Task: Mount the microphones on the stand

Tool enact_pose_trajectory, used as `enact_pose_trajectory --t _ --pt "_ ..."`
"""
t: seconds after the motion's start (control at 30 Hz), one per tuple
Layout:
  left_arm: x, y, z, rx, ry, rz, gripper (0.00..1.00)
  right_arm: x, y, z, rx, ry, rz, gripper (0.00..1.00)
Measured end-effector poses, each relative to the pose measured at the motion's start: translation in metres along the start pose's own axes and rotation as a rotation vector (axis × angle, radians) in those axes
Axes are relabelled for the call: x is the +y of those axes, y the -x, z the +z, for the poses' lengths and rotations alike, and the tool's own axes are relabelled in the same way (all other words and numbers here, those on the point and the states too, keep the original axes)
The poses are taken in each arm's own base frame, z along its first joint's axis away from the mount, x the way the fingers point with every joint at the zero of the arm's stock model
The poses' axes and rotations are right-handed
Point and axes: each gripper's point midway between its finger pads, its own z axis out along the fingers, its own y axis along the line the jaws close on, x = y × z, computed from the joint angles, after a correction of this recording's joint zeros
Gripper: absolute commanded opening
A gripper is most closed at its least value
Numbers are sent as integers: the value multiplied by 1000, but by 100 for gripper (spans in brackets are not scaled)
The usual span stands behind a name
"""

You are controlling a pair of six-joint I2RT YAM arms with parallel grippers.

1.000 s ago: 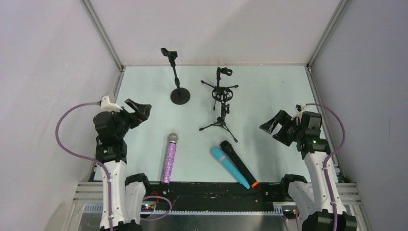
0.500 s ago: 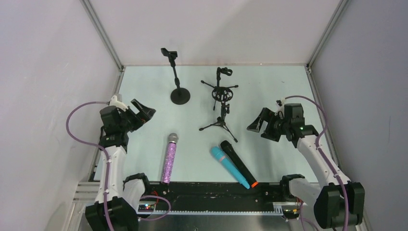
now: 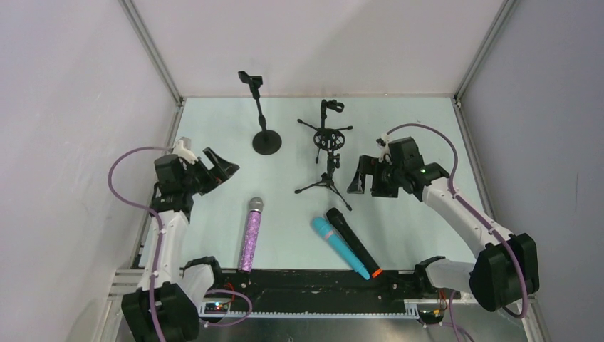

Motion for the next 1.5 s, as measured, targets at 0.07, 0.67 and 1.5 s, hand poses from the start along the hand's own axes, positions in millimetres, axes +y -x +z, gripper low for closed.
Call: enact_pose_trajectory --t 0.07,0.67,1.5 --pt "0 -8 6 39 -3 3 98 0 -2 0 1 -26 -38 100" --pt "-119 42 17 -1 -148 265 98 19 -72 22 104 -214 -373 100" --pt "-116 129 22 -347 -2 245 98 10 -47 0 -108 -214 -279 100"
